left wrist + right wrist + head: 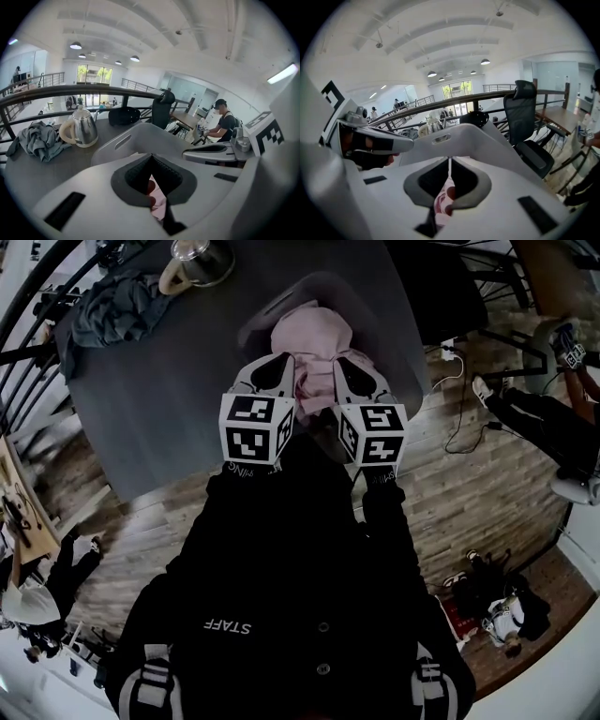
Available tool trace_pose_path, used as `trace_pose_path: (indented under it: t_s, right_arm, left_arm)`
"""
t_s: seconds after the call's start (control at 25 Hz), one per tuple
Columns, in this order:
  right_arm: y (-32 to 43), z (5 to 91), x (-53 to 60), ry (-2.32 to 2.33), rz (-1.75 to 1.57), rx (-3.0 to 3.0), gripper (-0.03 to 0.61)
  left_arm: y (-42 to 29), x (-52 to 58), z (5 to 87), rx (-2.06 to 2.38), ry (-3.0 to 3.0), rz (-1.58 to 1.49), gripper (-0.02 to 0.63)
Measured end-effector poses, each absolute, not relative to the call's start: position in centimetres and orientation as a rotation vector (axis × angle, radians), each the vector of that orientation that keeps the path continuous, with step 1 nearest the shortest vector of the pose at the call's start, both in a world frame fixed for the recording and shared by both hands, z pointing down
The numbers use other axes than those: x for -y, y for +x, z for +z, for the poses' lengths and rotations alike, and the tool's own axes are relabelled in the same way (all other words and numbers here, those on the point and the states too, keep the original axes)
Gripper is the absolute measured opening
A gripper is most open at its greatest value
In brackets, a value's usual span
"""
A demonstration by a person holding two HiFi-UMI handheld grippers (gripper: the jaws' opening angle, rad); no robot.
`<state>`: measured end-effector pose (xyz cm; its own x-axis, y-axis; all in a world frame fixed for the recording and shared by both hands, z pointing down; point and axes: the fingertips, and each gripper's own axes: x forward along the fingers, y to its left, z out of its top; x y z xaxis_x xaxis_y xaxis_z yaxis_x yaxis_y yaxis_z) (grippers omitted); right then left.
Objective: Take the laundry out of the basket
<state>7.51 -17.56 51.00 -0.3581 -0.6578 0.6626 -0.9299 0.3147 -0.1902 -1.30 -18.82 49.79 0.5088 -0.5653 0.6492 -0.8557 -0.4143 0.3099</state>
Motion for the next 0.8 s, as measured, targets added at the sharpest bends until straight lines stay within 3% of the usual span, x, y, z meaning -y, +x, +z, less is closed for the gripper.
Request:
trace_pose_path:
  t_s: [0.44, 0.6, 0.8]
  right_arm:
    - [7.1, 56.1, 19.7, 1.219, 0.876, 2.092, 0.185]
    - [6.9, 58.3, 19.7, 1.114, 0.910, 2.066, 0.289]
    - [7.1, 61.0, 19.1, 1.024, 0.983, 2.042, 0.347]
  left_arm:
    - [-0.5, 22.4, 52.2, 1.114, 2.034, 0.682, 0.002]
    - [-0.1, 23.1, 53.2, 1.089, 1.996, 0.711, 0.000]
    - [0.3, 23.7, 54.5, 1.072, 1.967, 0.745, 0.002]
